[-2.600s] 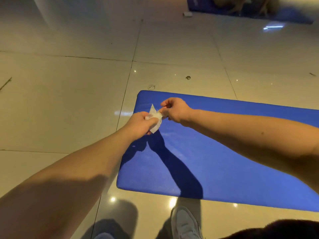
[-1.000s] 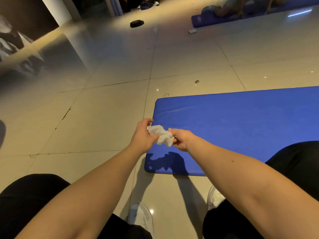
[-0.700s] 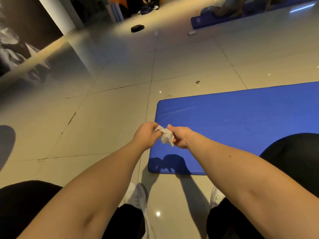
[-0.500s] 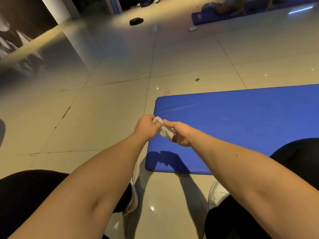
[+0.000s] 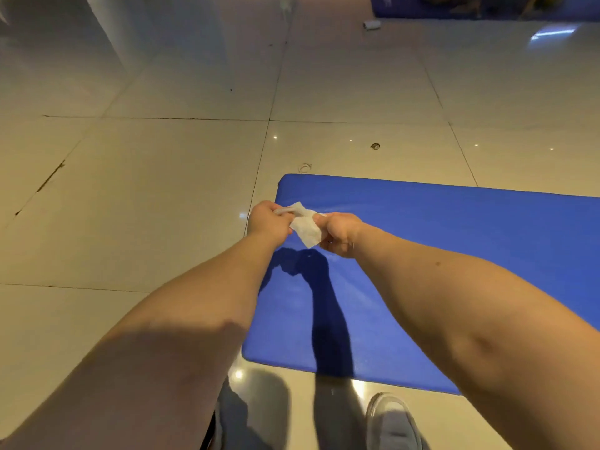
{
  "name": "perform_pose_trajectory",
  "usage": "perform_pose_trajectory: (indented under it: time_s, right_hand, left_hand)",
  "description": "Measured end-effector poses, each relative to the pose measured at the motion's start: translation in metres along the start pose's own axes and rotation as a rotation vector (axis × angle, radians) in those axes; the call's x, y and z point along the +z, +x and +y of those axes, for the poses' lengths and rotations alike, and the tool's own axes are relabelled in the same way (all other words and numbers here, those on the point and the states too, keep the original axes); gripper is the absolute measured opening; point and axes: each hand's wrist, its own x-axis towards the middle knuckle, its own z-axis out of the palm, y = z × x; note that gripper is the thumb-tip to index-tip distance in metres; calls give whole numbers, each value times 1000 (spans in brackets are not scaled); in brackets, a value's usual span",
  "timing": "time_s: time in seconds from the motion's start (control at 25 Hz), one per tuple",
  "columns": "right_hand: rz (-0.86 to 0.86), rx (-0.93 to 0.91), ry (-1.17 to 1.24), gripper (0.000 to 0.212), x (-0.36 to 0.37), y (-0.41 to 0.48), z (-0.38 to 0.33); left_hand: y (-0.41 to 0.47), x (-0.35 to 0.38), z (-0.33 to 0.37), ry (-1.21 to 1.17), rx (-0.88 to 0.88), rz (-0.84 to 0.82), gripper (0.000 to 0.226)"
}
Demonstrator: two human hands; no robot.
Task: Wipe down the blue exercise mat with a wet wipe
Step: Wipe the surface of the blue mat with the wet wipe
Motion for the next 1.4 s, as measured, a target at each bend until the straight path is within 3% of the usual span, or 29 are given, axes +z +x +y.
perform_pose_trajectory:
  time_s: [0.32,0.4,0.52,0.6,0.68,0.76,0.84,0.92,1.0,1.28,1.4]
  right_hand:
    - [81,124,220,32,2,133,-10]
    - [145,88,208,33,-3,150,-14]
    - [306,21,199,22,-13,177,-25]
    - [423,-88,36,11,-18,199,-30]
    - [465,-262,-133,26,-18,217,-33]
    - [388,-427,-280,33,-13,231,-33]
    - [246,-548,-705,20,-6,250,-23]
    - [192,-484,-1295,44,-5,273,-3]
    - [206,-413,-1541,62,-4,284,13]
    - [296,-450,-1469,73,23,310,2]
    - [218,-515,-1464,69,55,324,-12]
  left_hand:
    - [126,52,-51,214,-64,-19,9]
    - [145,63,-60,307,-71,-41,5]
    - [174,73,-74,507,-53,-52,17]
    - [190,77,-85,639,-94,-82,29]
    - [200,77,-97,676,-141,-121,37]
    - [205,75,-107,702,-99,-128,43]
    - [210,72,-116,702,-42,-118,52]
    - [213,69,-122,620,-36,-118,56]
    - [215,67,-123,562,-20,-117,50]
    - [220,67,-129,572,41,-142,58]
    - [223,69,-135,571,37,-146,58]
